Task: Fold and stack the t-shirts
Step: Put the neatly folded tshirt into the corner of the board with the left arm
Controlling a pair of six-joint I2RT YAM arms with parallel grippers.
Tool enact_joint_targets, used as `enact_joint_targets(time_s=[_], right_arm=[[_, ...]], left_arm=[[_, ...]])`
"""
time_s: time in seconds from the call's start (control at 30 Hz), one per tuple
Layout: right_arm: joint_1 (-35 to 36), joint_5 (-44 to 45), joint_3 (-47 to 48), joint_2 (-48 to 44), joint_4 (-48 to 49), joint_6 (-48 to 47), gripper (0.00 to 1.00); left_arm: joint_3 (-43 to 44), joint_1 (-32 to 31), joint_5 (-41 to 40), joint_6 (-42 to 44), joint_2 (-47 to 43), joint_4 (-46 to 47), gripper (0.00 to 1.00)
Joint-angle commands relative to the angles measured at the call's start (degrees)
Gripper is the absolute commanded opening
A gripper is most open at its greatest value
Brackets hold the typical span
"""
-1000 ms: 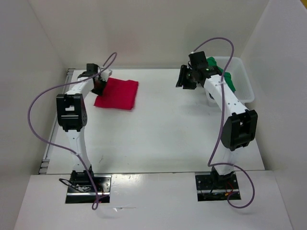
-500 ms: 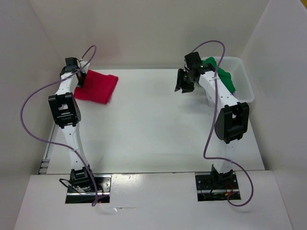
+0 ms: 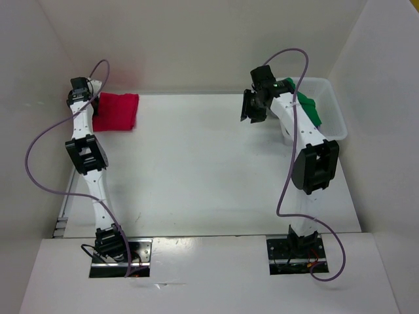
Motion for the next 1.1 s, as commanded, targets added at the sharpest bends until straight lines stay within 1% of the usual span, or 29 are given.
enact_joint_targets(time_s=[0.0,0.03,0.13,0.2,0.27,0.3,0.33,0.4,0.43,0.47,0.5,0.53,0.63,0.67,0.7,0.73,0.77,0.8,0.83,0.87,0.9,0.93,0.97,1.0,1.03,1.07], right_arm=[[0.82,1.46,2.63,0.52,-2.35,0.34,0.49],[0.82,1.46,2.63,0.52,-2.35,0.34,0.49],[1.35,1.46,2.63,0.52,-2.35,0.34,0.49],[1.35,1.46,2.02,0.52,-2.35,0.34,0.49],[1.35,1.46,2.02,0.52,-2.35,0.34,0.49],[1.35,1.46,2.02,-0.18,-2.35,0.34,0.49],[1.35,1.46,2.02,-0.19,-2.35,0.34,0.49],[1.35,2.06,1.49,-0.89,-2.35,0.34,0.49],[1.35,2.77,1.49,-1.41,-2.35,-0.18,0.52],[1.35,2.77,1.49,-2.11,-2.35,-0.18,0.52],[1.35,4.17,1.49,-2.12,-2.35,-0.18,0.56],[1.35,4.7,2.01,-2.82,-2.35,-0.18,0.57],[1.35,8.12,4.47,-4.31,-2.35,-0.8,0.64],[0.74,9.35,6.39,-4.32,-2.88,-1.32,0.65],[0.13,10.58,7.54,-4.93,-3.75,-1.33,0.67],[-1.88,12.51,8.6,-4.93,-3.76,-1.85,0.74],[-3.38,13.31,10.52,-4.93,-4.46,-1.85,0.78],[-5.05,14.1,11.5,-4.41,-4.46,-1.85,0.81],[-6.89,14.81,12.55,-3.62,-4.46,-1.85,0.89],[-10.91,14.81,15.69,-2.4,-4.46,-1.24,0.89],[-12.78,14.81,17.55,-0.99,-4.99,-1.24,0.89],[-14.28,14.81,19.49,2.59,-4.99,-1.24,0.9],[-16.64,16.47,24.03,4.98,-5.6,-1.24,0.92],[-17.71,16.48,26.69,7.44,-6.13,-1.76,0.95],[-18.68,16.48,29.84,11.46,-6.66,-1.76,0.97],[-20.78,13.79,30.66,12.98,-6.66,-1.76,0.98]], left_arm=[[1.7,-0.89,-0.17,-2.96,1.66,-0.93,0.0],[1.7,-0.89,-0.17,-2.97,1.66,-0.93,0.0],[3.01,-0.89,-1.4,-2.97,1.66,-0.23,0.09],[3.02,-0.89,-2.19,-2.97,1.66,0.3,0.18],[3.54,-0.89,-3.59,-2.97,1.66,0.3,0.23],[3.54,-0.89,-4.3,-2.97,1.06,0.3,0.27],[3.54,-0.89,-5.61,-2.97,0.53,0.82,0.4],[3.02,-0.36,-7.46,-3.5,0.0,1.35,0.53],[3.02,-0.36,-9.38,-4.11,-0.88,1.35,0.58],[3.02,-0.36,-9.4,-4.11,-1.49,1.35,0.64],[3.02,-0.36,-9.92,-4.11,-3.15,1.35,0.66],[2.41,-0.36,-9.93,-4.11,-4.13,1.35,0.68],[1.52,-0.36,-7.91,-5.51,-9.04,-0.05,0.75],[0.56,-0.36,-5.73,-5.52,-10.45,-0.92,0.77],[0.03,-0.88,-4.4,-5.52,-13.25,-2.41,0.86],[-0.84,-0.89,-2.91,-5.52,-14.76,-3.38,0.87],[-0.85,-2.28,1.63,-4.39,-16.16,-4.7,0.89],[-1.98,-2.99,4.2,-3.51,-19.14,-7.41,0.92],[-2.6,-3.78,6.74,-2.8,-20.73,-8.65,0.94],[-3.57,-5.35,9.38,-2.1,-22.23,-9.88,0.96],[-6.27,-6.07,15.32,-1.57,-25.63,-11.46,0.99],[-8.3,-6.77,18.6,-1.04,-27.32,-11.48,0.99],[-10.58,-8.08,21.77,-1.04,-28.99,-12.0,0.99],[-12.96,-8.7,27.46,-1.04,-32.05,-12.01,0.99],[-17.59,-9.32,29.6,-1.04,-33.48,-11.22,0.99],[-20.07,-10.02,30.75,-1.04,-34.71,-10.52,0.99]])
